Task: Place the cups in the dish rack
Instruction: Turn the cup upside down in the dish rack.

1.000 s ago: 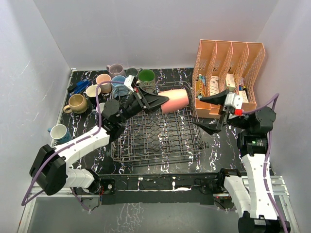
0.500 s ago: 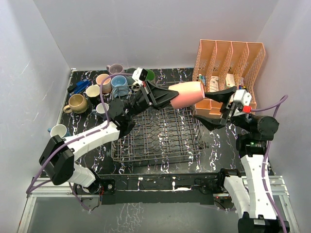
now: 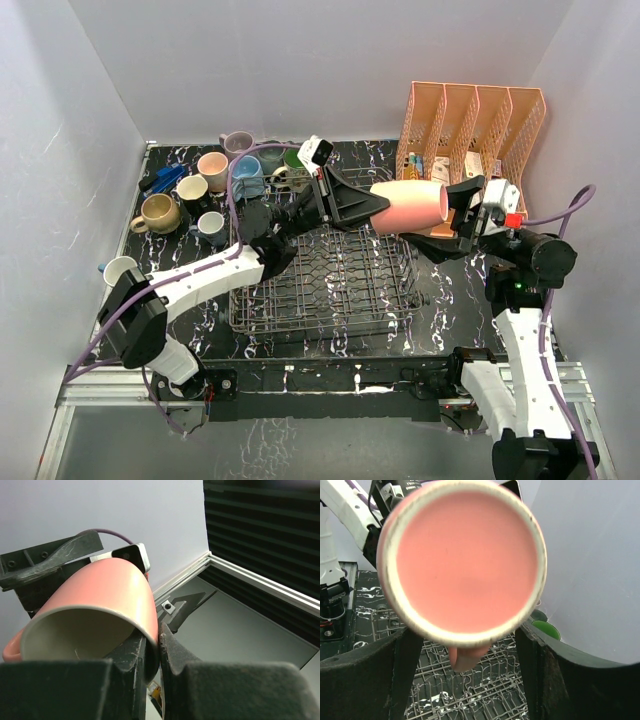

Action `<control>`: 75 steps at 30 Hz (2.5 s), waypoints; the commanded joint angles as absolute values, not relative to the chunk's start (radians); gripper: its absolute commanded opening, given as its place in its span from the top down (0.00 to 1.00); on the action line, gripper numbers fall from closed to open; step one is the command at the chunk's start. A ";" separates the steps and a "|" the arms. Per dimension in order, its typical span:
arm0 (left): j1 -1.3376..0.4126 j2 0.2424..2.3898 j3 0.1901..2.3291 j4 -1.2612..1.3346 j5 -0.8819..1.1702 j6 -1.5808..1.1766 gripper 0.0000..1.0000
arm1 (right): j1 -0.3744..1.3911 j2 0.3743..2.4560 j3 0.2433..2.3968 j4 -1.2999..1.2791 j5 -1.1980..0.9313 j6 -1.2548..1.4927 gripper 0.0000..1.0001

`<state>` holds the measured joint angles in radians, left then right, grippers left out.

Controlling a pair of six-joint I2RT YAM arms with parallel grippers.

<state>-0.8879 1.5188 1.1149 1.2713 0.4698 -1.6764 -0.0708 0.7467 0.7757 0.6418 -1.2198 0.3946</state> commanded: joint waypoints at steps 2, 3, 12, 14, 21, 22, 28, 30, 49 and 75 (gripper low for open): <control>-0.905 1.494 1.193 1.407 0.468 -1.674 1.00 | -0.055 0.747 0.828 0.731 -1.218 0.469 0.28; -0.907 1.495 1.194 1.408 0.468 -1.672 1.00 | -0.053 0.747 0.824 0.744 -1.215 0.484 0.29; -0.926 1.526 1.213 1.430 0.468 -1.679 1.00 | -0.035 0.748 0.793 0.790 -1.201 0.546 0.45; -0.928 1.529 1.217 1.432 0.466 -1.680 1.00 | -0.034 0.747 0.789 0.787 -1.203 0.544 0.46; -0.930 1.528 1.216 1.427 0.468 -1.678 1.00 | -0.031 0.744 0.794 0.733 -1.220 0.495 0.46; -0.930 1.526 1.215 1.427 0.468 -1.677 1.00 | -0.031 0.744 0.797 0.723 -1.225 0.483 0.47; -0.931 1.530 1.211 1.426 0.468 -1.678 1.00 | -0.028 0.741 0.808 0.653 -1.244 0.429 0.58; -0.931 1.530 1.209 1.424 0.468 -1.677 1.00 | -0.028 0.738 0.811 0.641 -1.248 0.419 0.62; -0.913 1.475 1.060 1.456 0.417 -1.662 0.48 | -0.027 0.746 0.871 0.500 -1.241 0.460 0.92; -0.733 0.716 0.861 -0.385 -0.269 -0.775 0.19 | 0.123 1.163 1.199 -0.374 -0.866 -0.210 0.92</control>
